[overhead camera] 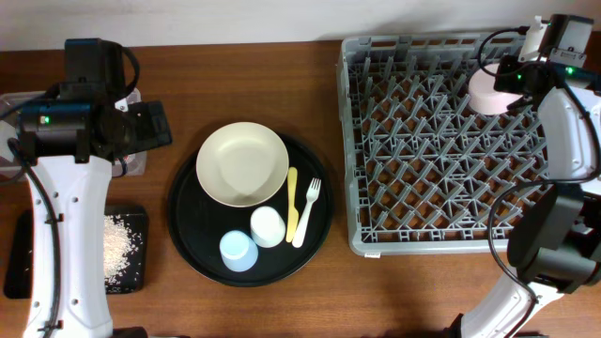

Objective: Sort waste into correct bins and load items into the dishwasher rack
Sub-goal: 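Set the pink bowl into the rack's back right corner and release, then reach the right gripper to the beige plate's rim on the tray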

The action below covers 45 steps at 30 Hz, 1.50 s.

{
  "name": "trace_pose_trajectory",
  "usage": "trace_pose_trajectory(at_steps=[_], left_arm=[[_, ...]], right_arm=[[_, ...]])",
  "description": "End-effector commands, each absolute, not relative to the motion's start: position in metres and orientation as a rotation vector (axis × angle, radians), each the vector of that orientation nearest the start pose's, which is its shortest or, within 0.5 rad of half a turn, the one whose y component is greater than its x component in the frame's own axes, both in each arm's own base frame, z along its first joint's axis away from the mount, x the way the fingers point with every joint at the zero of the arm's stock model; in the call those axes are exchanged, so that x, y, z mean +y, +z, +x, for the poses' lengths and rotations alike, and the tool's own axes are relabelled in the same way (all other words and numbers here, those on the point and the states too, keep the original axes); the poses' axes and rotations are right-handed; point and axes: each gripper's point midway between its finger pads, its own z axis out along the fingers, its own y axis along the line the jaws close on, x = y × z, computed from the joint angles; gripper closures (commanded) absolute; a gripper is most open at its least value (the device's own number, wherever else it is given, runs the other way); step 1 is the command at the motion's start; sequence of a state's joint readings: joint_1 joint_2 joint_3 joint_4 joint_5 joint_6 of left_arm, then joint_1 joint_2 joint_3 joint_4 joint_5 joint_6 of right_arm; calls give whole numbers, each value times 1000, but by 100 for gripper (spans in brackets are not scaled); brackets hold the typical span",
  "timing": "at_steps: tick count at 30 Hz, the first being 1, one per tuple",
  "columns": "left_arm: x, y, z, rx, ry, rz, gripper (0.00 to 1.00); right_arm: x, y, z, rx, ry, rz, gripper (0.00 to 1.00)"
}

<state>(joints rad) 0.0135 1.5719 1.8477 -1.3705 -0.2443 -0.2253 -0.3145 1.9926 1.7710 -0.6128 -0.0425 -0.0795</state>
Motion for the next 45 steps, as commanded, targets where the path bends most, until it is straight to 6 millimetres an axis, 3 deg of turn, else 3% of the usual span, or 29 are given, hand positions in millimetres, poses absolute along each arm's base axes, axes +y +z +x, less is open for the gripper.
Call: trace_pose_trajectory(at_steps=[1, 4, 8, 10, 12, 14, 16, 17, 20, 21, 23, 26, 31, 35, 39, 41, 45], left_arm=[[49, 291, 349, 2591, 265, -406, 1], [49, 291, 349, 2591, 264, -405, 1], [49, 291, 349, 2591, 264, -405, 1], [49, 291, 349, 2591, 264, -406, 1], [49, 291, 349, 2591, 265, -406, 1], [49, 291, 349, 2591, 264, -405, 1], [49, 291, 349, 2591, 264, -406, 1], [49, 291, 349, 2591, 264, -405, 1], [49, 291, 349, 2591, 265, -406, 1], [49, 291, 349, 2591, 264, -405, 1], [49, 291, 349, 2591, 264, -405, 0], [49, 291, 349, 2591, 265, -406, 1], [49, 291, 349, 2591, 264, -405, 1], [49, 291, 349, 2591, 265, -406, 1], [49, 291, 349, 2591, 264, -405, 1], [49, 291, 349, 2591, 264, -405, 1], [49, 291, 349, 2591, 264, -405, 1]], right_arm=[[-165, 141, 524, 2460, -130, 286, 96], [-177, 121, 520, 2504, -206, 321, 96], [-173, 121, 522, 2503, -199, 311, 96], [-173, 139, 524, 2466, -204, 306, 96], [-165, 180, 524, 2391, -168, 283, 96], [-133, 236, 520, 2287, 3, 184, 95], [-99, 279, 507, 2215, 141, 87, 88], [-72, 302, 494, 2185, 230, 19, 85], [16, 327, 461, 2173, 519, -191, 69], [52, 323, 449, 2198, 634, -271, 60], [102, 302, 433, 2287, 737, -368, 43], [162, 272, 417, 2371, 827, -515, 32], [233, 207, 409, 2493, 926, -686, 30], [279, 141, 415, 2546, 944, -794, 26], [304, 84, 419, 2586, 940, -849, 26], [305, 60, 421, 2624, 867, -858, 26], [307, 42, 423, 2646, 760, -875, 30]])
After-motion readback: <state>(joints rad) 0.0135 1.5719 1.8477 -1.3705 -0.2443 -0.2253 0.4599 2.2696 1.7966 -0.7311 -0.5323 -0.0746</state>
